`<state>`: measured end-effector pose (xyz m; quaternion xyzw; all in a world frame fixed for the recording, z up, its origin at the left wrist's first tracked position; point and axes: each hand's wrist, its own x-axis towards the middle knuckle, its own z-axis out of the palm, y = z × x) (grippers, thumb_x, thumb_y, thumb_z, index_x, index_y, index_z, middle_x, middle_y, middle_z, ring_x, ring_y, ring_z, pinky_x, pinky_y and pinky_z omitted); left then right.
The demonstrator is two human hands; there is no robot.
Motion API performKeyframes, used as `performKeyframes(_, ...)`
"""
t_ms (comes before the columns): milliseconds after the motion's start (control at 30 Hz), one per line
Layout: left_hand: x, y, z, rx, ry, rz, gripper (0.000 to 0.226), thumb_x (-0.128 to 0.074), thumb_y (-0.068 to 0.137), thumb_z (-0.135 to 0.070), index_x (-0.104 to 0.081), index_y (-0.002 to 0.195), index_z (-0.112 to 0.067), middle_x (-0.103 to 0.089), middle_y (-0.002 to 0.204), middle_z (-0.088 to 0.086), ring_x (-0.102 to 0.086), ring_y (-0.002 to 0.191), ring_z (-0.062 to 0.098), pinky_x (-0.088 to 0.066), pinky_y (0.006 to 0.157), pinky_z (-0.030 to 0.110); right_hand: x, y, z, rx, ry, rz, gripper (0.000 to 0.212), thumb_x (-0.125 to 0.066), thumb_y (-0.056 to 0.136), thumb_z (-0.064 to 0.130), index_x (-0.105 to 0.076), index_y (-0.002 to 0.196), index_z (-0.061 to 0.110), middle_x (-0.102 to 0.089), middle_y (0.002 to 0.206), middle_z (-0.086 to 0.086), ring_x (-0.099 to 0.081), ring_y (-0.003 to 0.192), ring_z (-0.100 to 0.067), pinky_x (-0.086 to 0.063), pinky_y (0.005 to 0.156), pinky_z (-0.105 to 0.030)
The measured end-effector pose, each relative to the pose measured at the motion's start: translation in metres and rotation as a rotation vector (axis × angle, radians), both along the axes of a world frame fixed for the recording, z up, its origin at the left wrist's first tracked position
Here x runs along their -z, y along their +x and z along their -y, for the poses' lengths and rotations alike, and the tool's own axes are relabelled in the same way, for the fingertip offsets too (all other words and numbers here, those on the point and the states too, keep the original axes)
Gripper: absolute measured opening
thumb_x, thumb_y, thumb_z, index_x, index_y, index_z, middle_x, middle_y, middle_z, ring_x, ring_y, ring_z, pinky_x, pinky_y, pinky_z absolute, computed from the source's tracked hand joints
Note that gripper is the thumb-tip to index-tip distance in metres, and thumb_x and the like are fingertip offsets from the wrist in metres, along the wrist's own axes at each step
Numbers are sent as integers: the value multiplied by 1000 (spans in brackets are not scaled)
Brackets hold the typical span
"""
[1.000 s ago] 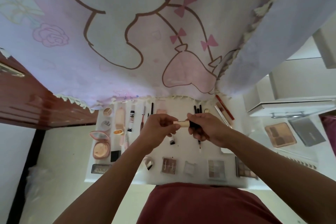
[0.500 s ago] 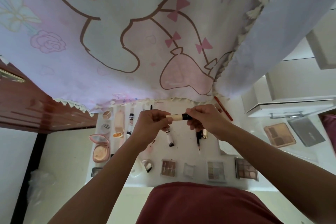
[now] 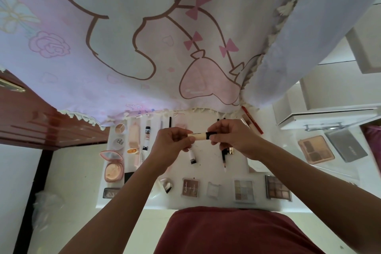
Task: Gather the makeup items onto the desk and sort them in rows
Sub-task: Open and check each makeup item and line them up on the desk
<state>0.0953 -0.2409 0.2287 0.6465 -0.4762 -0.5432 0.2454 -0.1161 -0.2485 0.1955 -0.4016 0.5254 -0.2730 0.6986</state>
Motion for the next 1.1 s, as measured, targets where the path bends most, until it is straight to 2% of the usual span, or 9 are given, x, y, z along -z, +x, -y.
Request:
performKeyframes(67,1,1,-1,0,-1,4,16,-73,83,-4,-71,99,-3,-73,78,15,-66,67,20,-57,65,24,0,2,1,-12,35,15,14,-69,90,10,-67,103,6,-74,88,-8,-71,76,-19,-54,60,-26)
performKeyframes(167,2,2,-1,-6,-1,-2,17,-72,83,-4,-71,100,-2,-73,78,15,-66,66,20,-57,66,24,-1,4,1,-39,114,-7,27,-59,97,27,-68,104,2,-75,87,-14,-70,70,-20,-49,55,-23)
performKeyframes(233,2,3,-1,-9,4,-3,17,-72,83,-4,-71,99,-2,-73,76,13,-66,65,18,-56,65,22,-1,4,1,-39,93,-17,22,-60,97,22,-69,102,3,-74,84,-13,-69,69,-19,-49,54,-23)
performKeyframes(300,2,4,-1,-16,9,-6,16,-72,83,-4,-71,99,-1,-73,75,12,-66,63,15,-55,63,21,1,2,2,-42,39,-7,11,-67,91,8,-68,102,5,-74,86,-10,-69,73,-16,-52,58,-24)
performKeyframes(367,2,4,-2,-25,14,-13,16,-73,83,-4,-71,98,-1,-73,75,12,-65,61,14,-53,60,20,1,2,3,-57,17,-3,20,-71,85,-1,-66,103,7,-72,88,-8,-69,74,-14,-53,61,-26)
performKeyframes(600,3,4,-3,-31,29,-53,15,-73,83,-4,-71,97,0,-72,76,13,-65,62,16,-52,59,20,3,2,0,-19,65,29,16,-64,93,14,-70,104,4,-74,88,-11,-69,73,-18,-50,58,-24)
performKeyframes(767,6,7,-4,-59,37,-94,16,-73,82,-2,-70,97,1,-73,79,17,-66,65,18,-53,59,21,7,-3,2,39,50,23,15,-65,93,13,-70,103,3,-73,85,-11,-67,71,-17,-50,57,-25)
performKeyframes(933,12,9,-7,-79,78,-134,19,-73,81,0,-70,99,2,-71,87,24,-66,71,24,-57,66,28,8,-10,3,72,49,16,15,-68,91,12,-70,102,3,-72,85,-11,-67,69,-16,-50,56,-24)
performKeyframes(1100,20,7,-11,-75,103,-135,17,-73,80,0,-70,96,1,-71,88,23,-66,73,23,-56,69,29,9,-12,6,99,37,10,14,-70,88,10,-70,101,4,-73,85,-11,-67,69,-16,-50,57,-25)
